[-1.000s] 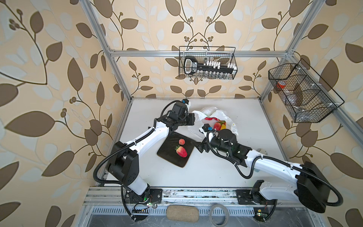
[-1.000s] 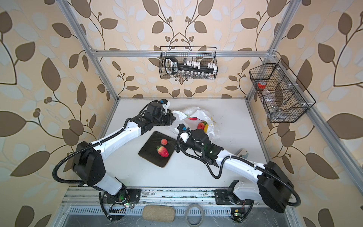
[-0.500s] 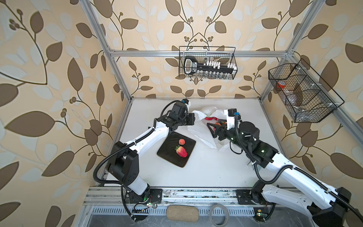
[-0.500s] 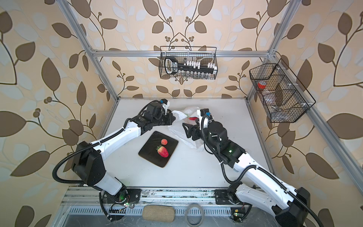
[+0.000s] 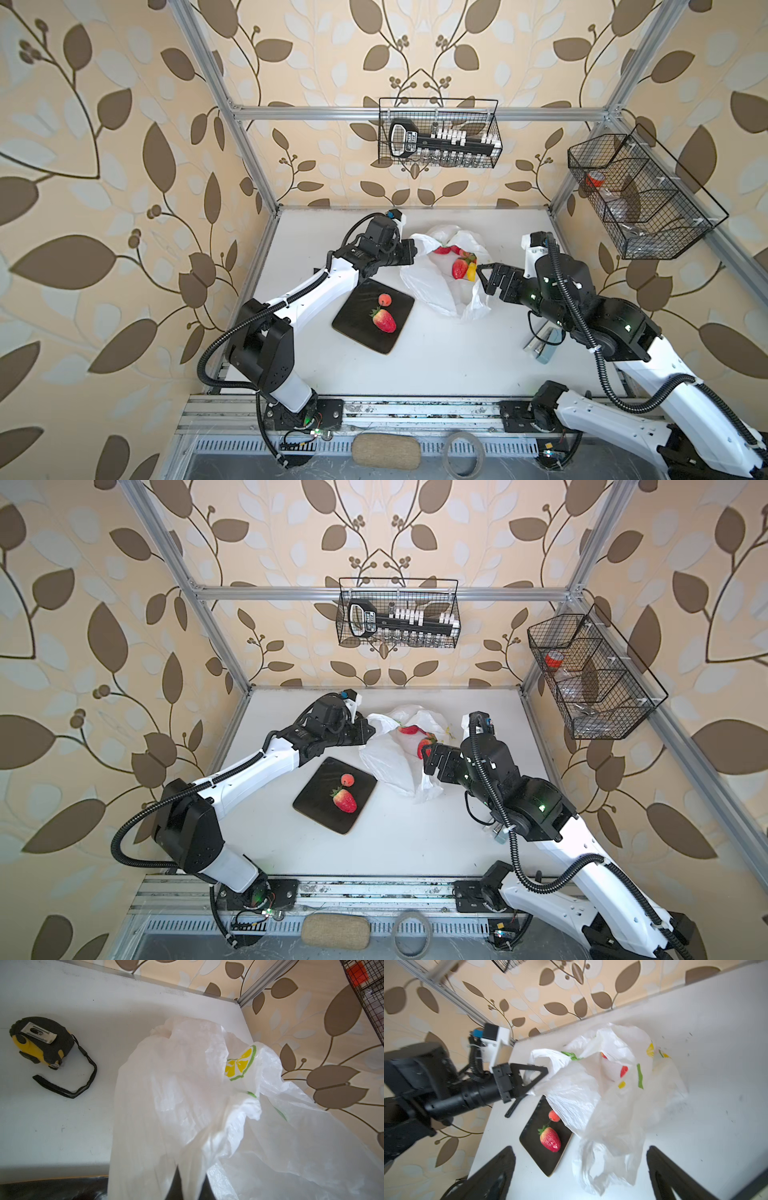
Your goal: Take the fake fruits out of the plastic bag
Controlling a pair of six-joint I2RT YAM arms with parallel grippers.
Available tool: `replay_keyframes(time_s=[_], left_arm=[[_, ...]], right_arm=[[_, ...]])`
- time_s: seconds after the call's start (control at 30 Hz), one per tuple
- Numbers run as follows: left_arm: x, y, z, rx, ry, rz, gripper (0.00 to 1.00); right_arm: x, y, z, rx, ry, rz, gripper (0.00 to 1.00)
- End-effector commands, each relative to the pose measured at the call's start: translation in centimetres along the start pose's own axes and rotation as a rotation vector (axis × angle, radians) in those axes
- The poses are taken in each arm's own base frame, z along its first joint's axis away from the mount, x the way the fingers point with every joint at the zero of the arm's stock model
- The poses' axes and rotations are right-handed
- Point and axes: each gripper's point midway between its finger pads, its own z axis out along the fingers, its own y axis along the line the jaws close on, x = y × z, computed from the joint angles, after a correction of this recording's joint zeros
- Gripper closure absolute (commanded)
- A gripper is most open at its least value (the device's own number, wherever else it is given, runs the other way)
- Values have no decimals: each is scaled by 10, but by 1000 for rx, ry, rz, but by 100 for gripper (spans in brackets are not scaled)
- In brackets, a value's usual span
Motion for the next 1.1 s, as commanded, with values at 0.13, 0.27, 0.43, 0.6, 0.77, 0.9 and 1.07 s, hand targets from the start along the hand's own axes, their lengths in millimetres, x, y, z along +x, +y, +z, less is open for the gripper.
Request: replay_keyframes(time_s=[0.13,0.27,0.43,0.6,0.77,0.9,1.07], left_arm=[[-10,-20,-8,53,-43,10,100],[-12,-21,-9,50,-52,8,100],[-17,-26,-12,68,-82,-5,100],[-12,-39,-13,115,-133,-44,100],[1,-53,-13,154,-179,-75,100],[18,-61,-12,164,-150,-77,100],[34,-58,-12,151,-115,-90,100]], right_arm=[[49,-19,28,126,228,-44,1],[64,-27,49,181,269,-63,6],[69,-58,63,274,246,-34,38],[80,-109,67,346,276,66,70],[91,-157,76,393,273,182,85],[112,-198,91,448,300,315,95],[120,-238,103,515,282,477,89]])
